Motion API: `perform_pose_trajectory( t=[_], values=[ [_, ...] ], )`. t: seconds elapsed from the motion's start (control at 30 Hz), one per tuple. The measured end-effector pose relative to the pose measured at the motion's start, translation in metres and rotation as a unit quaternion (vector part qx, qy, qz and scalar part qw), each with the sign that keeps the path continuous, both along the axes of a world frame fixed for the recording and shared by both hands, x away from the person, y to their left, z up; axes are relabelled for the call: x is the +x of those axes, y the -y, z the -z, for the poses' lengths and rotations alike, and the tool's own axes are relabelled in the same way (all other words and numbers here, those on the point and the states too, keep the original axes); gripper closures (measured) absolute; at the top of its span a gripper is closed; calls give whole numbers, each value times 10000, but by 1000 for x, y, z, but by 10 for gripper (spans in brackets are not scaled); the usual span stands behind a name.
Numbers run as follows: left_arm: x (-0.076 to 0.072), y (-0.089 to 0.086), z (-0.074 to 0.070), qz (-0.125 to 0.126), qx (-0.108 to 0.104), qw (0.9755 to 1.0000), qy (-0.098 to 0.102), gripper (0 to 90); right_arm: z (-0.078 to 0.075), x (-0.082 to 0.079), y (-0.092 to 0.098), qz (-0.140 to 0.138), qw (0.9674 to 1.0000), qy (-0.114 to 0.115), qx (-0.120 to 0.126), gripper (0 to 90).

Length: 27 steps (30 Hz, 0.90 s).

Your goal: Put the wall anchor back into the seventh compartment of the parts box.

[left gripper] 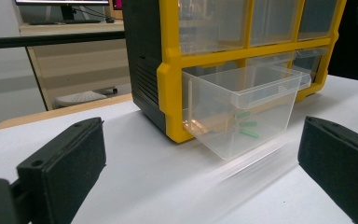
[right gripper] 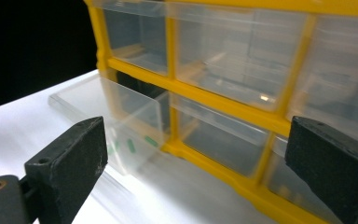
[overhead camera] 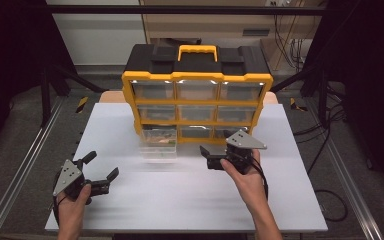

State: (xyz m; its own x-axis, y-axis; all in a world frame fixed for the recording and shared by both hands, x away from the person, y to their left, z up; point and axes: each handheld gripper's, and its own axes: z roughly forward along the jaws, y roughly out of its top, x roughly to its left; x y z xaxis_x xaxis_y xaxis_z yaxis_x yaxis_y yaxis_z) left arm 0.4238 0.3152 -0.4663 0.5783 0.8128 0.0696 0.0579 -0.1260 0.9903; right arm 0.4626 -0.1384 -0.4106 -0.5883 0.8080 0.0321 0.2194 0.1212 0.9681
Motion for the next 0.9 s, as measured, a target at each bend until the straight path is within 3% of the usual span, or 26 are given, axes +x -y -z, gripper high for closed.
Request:
perform_pose_trajectory(
  t=[0.17, 0.47, 0.9],
  values=[
    [0, 0, 0, -6, 10, 10000, -14, 6, 9, -8, 20, 95, 9998, 100, 107, 88],
    [-1, 0, 0, -3, 5, 10000, -20, 5, 13, -23, 48, 293, 9993, 219, 17, 46],
    [-2, 0, 0, 12, 13, 10000, -31, 5, 13, -33, 70, 486, 9984, 273, 49, 42]
  ],
)
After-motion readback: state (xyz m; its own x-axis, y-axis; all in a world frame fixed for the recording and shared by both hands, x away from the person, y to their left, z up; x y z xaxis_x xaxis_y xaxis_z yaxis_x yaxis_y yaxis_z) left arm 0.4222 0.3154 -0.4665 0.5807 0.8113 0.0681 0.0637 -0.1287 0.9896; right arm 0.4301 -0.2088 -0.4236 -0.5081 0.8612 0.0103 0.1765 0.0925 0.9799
